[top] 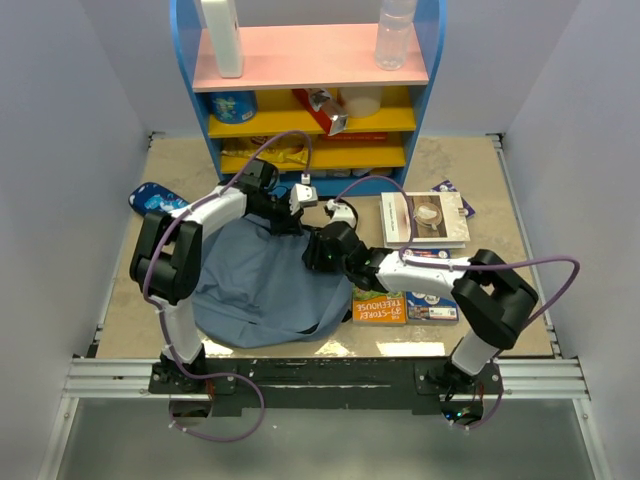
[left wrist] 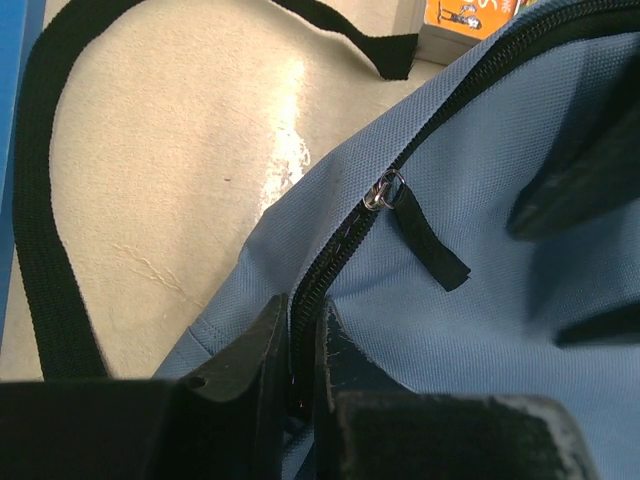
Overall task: Pack the student bag
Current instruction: Unzip the student bag at the center of the board.
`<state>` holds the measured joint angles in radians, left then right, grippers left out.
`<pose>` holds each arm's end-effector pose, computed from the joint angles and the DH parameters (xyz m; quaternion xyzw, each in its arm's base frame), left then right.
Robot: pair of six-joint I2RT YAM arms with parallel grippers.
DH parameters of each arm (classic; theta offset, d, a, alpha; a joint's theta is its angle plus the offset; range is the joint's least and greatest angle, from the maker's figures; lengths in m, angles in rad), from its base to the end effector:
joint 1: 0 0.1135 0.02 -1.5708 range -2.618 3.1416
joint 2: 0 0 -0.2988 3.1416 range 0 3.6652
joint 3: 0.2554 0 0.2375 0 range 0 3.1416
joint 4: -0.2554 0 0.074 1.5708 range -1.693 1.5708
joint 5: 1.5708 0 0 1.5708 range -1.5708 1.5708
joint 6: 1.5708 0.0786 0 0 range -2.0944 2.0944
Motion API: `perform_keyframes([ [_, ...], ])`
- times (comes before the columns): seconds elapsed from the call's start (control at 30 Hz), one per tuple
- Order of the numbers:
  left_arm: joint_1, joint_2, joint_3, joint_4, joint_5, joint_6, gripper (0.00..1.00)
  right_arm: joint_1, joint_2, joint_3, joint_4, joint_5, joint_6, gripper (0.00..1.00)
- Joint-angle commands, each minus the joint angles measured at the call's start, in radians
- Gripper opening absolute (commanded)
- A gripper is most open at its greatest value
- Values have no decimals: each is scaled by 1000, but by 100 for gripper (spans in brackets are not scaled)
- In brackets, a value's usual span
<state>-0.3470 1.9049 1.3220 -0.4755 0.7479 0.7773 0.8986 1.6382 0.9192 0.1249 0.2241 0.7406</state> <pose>0.3649 -0.1888 0.2047 0.5583 0.7126 -0.2949 0.3059 0.2487 0.2844 0.2211 -0.0170 0.8790 0.2734 0.3904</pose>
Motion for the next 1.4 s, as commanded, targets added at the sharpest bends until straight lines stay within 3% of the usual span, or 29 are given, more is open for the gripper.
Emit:
perform_keyframes([
  [0.0, 14, -49, 63, -43, 74, -21, 0, -10, 14, 38, 68, 136, 92, 44],
  [0.23, 23, -56, 74, -141, 110, 40, 0, -12, 31, 10, 142, 256, 108, 39],
  [0.47, 26, -72, 71, -196, 120, 66, 0, -10, 114, 63, 162, 238, 117, 36],
  [0.9, 26, -101, 71, -206, 177, 50, 0, 28, 213, 183, 12, 317, 151, 28],
  [1.13, 26, -109, 77, -229, 177, 57, 0, 69, 236, 204, -90, 417, 238, 43],
  [1.27, 26, -110, 75, -238, 180, 65, 0, 69, 242, 219, -88, 425, 259, 45],
  [1.37, 26, -115, 74, -239, 177, 68, 0, 69, 245, 231, -100, 437, 275, 41],
])
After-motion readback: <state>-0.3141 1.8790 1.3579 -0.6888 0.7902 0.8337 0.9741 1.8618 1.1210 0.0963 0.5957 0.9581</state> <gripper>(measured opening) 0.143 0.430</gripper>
